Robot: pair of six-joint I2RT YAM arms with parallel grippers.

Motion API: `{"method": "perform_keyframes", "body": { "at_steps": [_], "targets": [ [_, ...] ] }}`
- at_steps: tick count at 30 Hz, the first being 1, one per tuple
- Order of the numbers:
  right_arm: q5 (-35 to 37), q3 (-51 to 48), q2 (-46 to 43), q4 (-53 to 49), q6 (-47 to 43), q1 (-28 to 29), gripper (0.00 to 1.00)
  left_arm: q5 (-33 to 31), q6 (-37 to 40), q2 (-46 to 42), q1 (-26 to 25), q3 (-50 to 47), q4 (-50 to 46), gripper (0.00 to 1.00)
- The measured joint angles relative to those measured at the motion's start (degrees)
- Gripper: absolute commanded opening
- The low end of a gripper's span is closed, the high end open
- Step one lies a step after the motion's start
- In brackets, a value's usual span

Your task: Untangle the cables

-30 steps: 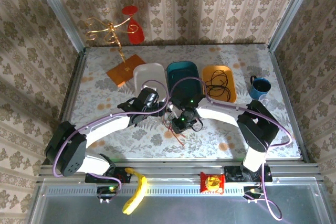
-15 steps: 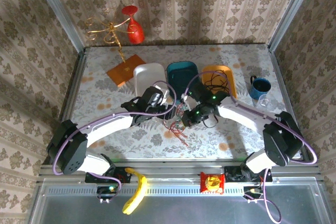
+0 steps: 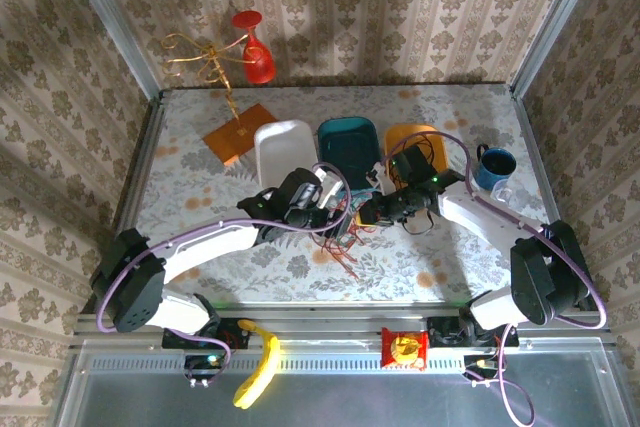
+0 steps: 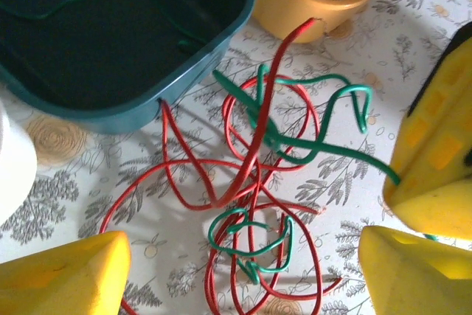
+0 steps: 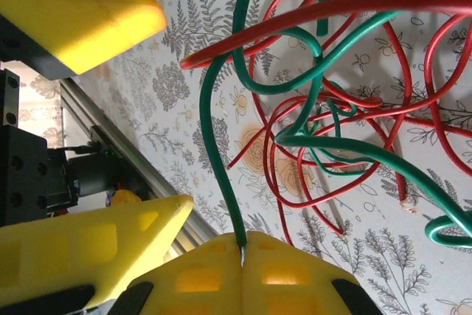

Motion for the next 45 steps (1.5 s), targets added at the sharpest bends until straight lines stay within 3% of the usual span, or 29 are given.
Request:
{"method": "perform_keyframes", "body": {
  "at_steps": [7, 12, 19, 27, 35, 45],
  "targets": [
    [-2.2, -0.2, 0.0, -6.1, 0.6, -0.2, 0.04, -1.0, -0.2, 4.5, 0.7, 1.2, 4.4, 0.66],
    [-4.2, -1.0, -1.1, -12.2, 0.3, -0.2, 0.05, -4.5, -0.3, 8.4, 1.5, 3.6, 3.8, 0.67],
    [-11.3, -1.7, -11.7, -14.8, 1.1, -3.1, 0.07, -5.0, -1.3, 7.7, 2.0, 2.8, 4.6, 0.73],
    [-18.9, -1.7, -14.1, -0.8, 12.5, -11.2, 0.05, 2.2, -2.6, -3.4, 2.8, -4.9, 12.0, 0.85],
    [-23.7, -1.6, -11.1, 7.5, 19.4, -11.3, 0.03, 9.0, -2.8, -4.0, 3.1, -5.2, 19.3, 0.82],
    [-26.6, -1.5, -11.2, 9.5, 21.2, -11.3, 0.01, 15.8, -3.1, -1.9, 4.2, -4.7, 23.5, 0.8]
  ]
}}
